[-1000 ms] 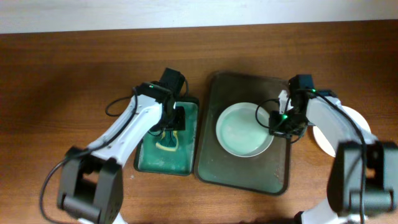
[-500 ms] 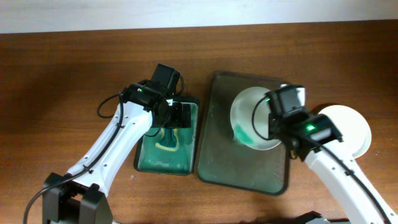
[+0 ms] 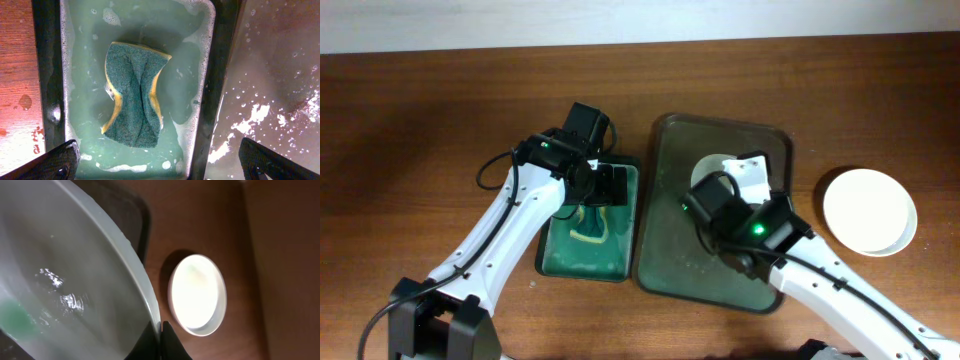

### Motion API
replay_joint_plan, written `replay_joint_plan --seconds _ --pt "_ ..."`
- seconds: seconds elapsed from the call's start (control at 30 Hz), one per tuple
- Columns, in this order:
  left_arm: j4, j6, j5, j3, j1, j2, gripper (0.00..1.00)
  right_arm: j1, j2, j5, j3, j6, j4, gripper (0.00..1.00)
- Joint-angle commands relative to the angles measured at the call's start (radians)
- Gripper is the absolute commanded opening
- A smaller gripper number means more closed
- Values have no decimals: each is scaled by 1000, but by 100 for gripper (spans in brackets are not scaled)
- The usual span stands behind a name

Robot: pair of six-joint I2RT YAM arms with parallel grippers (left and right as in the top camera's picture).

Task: Clean dirty plates on tray and stack at the side
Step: 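Lift plate upright with right gripper above the tray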

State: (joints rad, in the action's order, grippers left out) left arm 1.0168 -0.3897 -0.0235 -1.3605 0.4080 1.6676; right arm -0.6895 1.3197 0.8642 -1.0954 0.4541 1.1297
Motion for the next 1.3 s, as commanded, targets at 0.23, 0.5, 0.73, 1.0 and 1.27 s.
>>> replay_joint_plan --seconds 0.23,0.5,0.73,1.0,1.27 --pt "2 1 -10 -16 -3 -19 100 -162 0 341 2 34 34 4" --pt "2 1 -11 -16 -3 -19 100 -163 0 363 2 34 21 4" --pt "2 1 -11 -16 -3 -19 100 -163 0 359 2 34 15 4" --pt "2 1 -10 -16 -3 -19 100 -162 1 359 2 34 13 4" --pt "2 1 -11 -16 -3 -19 100 -161 1 348 2 34 -12 4"
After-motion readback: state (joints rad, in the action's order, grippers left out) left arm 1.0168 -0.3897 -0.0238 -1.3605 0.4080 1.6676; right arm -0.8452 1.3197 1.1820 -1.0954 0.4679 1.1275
